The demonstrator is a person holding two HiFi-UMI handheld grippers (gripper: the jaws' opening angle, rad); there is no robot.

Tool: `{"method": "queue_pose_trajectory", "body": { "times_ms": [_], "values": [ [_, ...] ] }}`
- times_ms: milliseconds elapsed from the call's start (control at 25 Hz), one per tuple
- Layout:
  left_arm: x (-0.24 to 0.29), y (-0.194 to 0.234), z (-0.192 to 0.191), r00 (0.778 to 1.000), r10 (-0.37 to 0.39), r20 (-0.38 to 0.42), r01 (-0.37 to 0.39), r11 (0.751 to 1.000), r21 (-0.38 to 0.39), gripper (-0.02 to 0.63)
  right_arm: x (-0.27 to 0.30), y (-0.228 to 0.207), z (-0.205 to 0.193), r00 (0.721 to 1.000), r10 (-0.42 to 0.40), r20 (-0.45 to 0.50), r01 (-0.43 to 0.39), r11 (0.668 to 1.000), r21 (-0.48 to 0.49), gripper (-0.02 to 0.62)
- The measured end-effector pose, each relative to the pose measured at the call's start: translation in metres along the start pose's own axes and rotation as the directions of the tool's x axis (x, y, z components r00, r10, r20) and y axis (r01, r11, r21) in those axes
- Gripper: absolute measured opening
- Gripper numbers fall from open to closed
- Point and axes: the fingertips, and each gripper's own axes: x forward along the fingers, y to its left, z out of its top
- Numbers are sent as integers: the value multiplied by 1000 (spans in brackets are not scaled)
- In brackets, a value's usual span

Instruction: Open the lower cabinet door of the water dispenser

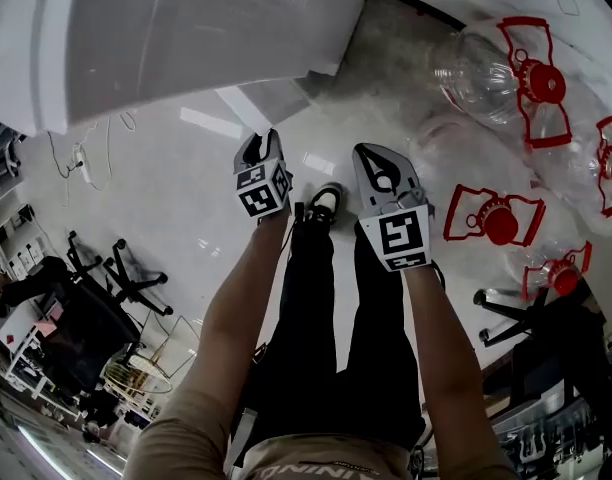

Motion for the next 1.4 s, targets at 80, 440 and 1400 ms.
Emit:
{"method": "queue_pose_trajectory", "body": {
  "times_ms": [80,440,1400],
  "values": [
    [-3,10,-5,1000,3,-5,-3,1000,-1,117,6,8,2,1000,7,1,-7,1000,-10,9],
    [-16,68,-28,1000,10,-12,-11,1000,-21,104,33,70,-1,999,36,-29,-37,999,-15,9],
    [-18,234,-35,995,-38,-91,52,985,163,22,113,184,23,994,-16,-112,14,1000,-18,9]
  ]
}}
